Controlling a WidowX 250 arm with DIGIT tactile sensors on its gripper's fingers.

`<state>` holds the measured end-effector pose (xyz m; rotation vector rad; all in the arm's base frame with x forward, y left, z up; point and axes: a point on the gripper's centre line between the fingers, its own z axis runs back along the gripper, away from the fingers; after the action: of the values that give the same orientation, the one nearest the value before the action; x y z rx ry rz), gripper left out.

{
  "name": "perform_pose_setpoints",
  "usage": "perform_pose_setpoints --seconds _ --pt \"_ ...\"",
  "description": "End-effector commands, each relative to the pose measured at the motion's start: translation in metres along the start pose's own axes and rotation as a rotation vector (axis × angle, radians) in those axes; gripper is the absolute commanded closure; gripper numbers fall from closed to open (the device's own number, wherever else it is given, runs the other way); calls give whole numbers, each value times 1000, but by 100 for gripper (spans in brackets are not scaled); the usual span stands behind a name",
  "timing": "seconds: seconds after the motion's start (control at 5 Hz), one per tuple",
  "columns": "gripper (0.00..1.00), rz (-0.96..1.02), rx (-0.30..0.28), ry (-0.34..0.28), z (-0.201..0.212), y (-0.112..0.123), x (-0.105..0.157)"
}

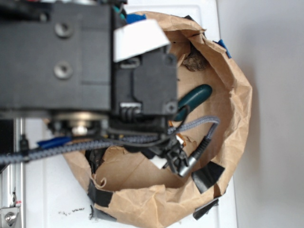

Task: Grab the red paper.

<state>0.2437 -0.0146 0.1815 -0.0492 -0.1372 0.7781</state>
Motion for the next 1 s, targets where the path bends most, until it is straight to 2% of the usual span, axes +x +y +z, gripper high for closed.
perform_pose_setpoints --seconds 0.0,0.2,0.4,0.6,0.8 --pt "0 248 -26 -111 14 1 26" --pt "0 420 49 -122 11 6 39" --pt "0 530 108 -192 -2 15 50" --pt "0 616 179 -171 -24 38 65" --pt "0 616 179 -171 -24 38 65"
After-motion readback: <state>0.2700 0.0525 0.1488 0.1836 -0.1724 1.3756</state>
